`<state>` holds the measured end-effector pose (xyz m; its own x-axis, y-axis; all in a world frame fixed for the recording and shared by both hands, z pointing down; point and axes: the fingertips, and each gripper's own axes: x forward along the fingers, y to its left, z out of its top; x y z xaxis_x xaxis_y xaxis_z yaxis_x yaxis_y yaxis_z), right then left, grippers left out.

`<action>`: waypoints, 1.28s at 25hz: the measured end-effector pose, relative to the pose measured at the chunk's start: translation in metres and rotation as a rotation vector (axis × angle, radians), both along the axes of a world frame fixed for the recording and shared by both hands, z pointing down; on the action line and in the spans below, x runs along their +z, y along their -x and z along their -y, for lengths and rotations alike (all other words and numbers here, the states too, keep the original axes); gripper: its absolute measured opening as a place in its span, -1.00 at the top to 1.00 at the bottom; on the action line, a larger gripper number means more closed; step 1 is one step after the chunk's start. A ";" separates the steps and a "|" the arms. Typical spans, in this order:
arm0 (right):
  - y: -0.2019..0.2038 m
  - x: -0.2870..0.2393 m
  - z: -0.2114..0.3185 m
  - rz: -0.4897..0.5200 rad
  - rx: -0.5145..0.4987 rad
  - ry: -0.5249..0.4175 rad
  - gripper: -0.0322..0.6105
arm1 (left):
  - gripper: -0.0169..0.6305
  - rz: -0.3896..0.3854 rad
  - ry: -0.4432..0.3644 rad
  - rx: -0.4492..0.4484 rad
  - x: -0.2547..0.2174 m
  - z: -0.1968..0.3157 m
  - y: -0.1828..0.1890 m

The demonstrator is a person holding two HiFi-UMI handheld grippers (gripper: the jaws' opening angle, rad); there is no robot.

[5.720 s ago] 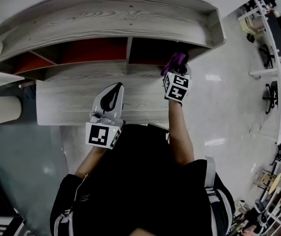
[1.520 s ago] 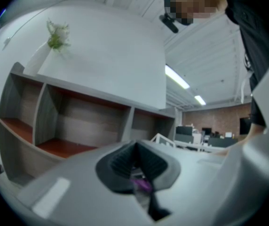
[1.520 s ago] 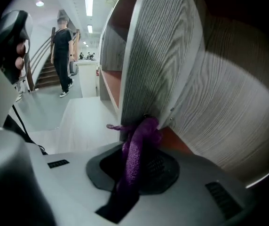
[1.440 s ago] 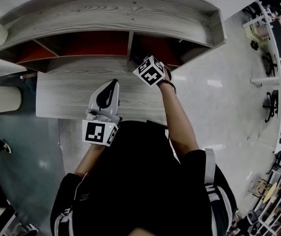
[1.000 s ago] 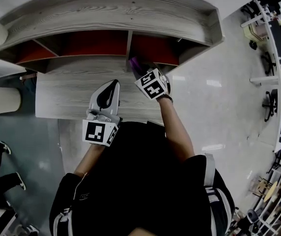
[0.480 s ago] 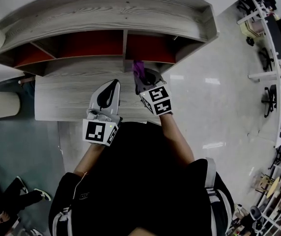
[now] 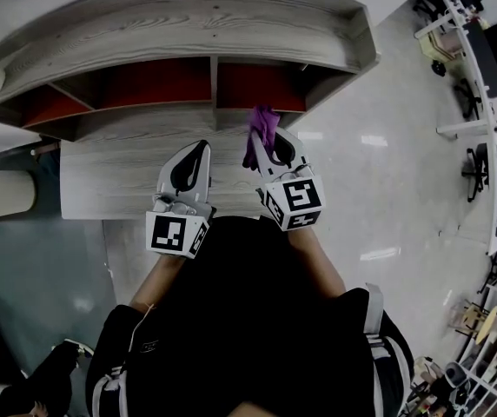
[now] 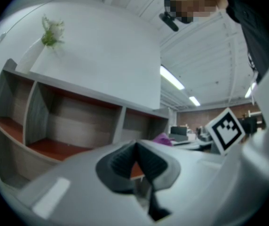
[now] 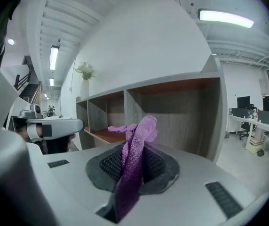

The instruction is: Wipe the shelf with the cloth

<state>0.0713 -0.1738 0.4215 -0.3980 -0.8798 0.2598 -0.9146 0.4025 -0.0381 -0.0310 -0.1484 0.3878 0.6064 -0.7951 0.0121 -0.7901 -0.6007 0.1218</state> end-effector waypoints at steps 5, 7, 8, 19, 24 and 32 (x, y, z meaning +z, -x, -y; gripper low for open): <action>-0.008 -0.020 -0.015 0.023 0.075 -0.121 0.75 | 0.94 -0.002 0.006 0.004 0.003 0.001 -0.004; -0.010 -0.018 -0.019 0.022 0.089 -0.126 0.75 | 0.94 -0.001 0.010 0.006 0.004 0.001 -0.006; -0.011 -0.016 -0.021 0.024 0.090 -0.119 0.75 | 0.94 0.000 0.010 0.006 0.004 0.001 -0.006; -0.013 -0.020 -0.021 0.019 0.091 -0.130 0.75 | 0.94 0.003 0.015 0.002 0.006 0.001 -0.006; -0.012 -0.019 -0.022 0.021 0.084 -0.125 0.75 | 0.94 0.002 0.015 0.001 0.005 0.000 -0.006; -0.011 -0.019 -0.022 0.018 0.080 -0.124 0.75 | 0.94 0.000 0.015 0.003 0.005 0.000 -0.006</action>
<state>0.0826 -0.1513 0.4027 -0.3286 -0.9339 0.1407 -0.9437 0.3307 -0.0090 -0.0249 -0.1485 0.3933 0.6085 -0.7932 0.0239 -0.7885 -0.6010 0.1307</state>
